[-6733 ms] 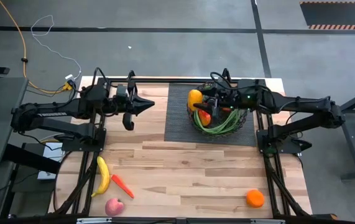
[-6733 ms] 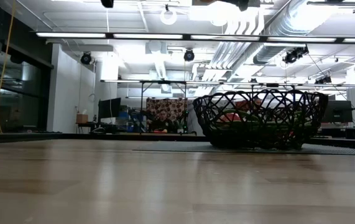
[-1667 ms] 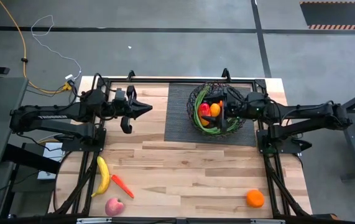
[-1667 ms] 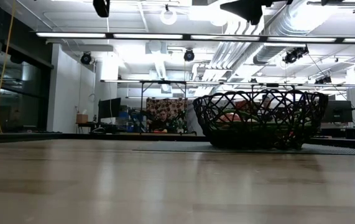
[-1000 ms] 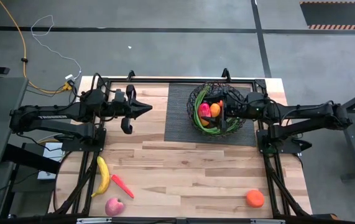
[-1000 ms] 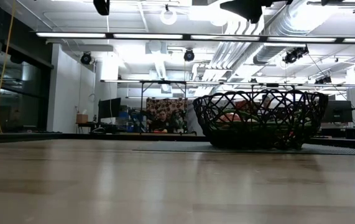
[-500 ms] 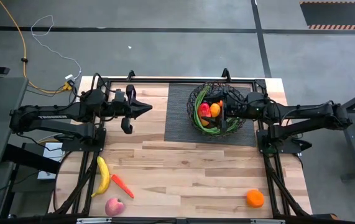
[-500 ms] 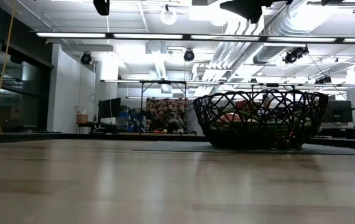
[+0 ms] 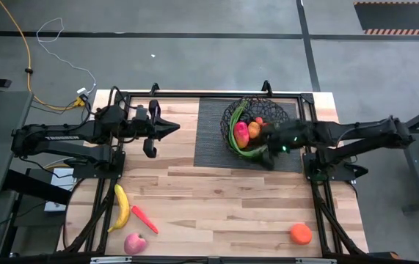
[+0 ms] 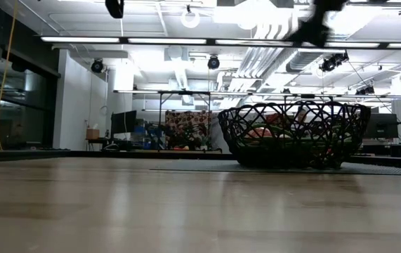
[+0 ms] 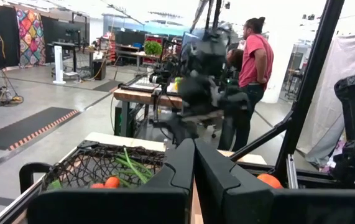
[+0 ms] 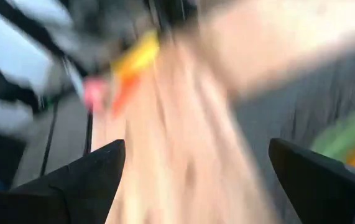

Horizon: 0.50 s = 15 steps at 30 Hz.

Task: Build produce basket
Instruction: Put the orange into the wire basket

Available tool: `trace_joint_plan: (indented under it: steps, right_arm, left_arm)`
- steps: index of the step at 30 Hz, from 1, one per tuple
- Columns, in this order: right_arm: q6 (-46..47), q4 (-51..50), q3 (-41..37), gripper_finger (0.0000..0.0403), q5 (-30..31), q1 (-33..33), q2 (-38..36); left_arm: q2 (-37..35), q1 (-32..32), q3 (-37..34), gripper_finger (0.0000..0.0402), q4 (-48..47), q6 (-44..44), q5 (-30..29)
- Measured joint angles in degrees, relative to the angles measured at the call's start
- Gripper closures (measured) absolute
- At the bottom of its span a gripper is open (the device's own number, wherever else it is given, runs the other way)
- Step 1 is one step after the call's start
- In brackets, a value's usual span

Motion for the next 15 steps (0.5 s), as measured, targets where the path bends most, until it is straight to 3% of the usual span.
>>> trace_joint_plan:
  steps: [3, 6, 11, 15]
  right_arm:
    - [15.1, -17.1, 3.3, 0.0016, -5.0, 7.0, 1.7]
    - [32.3, -27.6, 4.1, 0.0016, -12.1, 15.0, 3.6]
    - [57.0, -28.4, 1.5, 0.0016, -18.3, 29.4, 7.2]
    - [71.3, -24.8, 0.4, 0.0016, -21.2, 38.1, 11.4]
  left_arm:
    - [0.0, 0.3, 0.0, 0.0402, -1.2, 0.5, 0.0]
    - [0.0, 0.8, 0.0, 0.0401, -2.1, 1.5, 0.0]
    - [0.0, 1.7, 0.0, 0.0401, -2.3, 1.5, 0.0]
    - [0.0, 2.0, 0.0, 0.0401, -2.3, 1.5, 0.0]
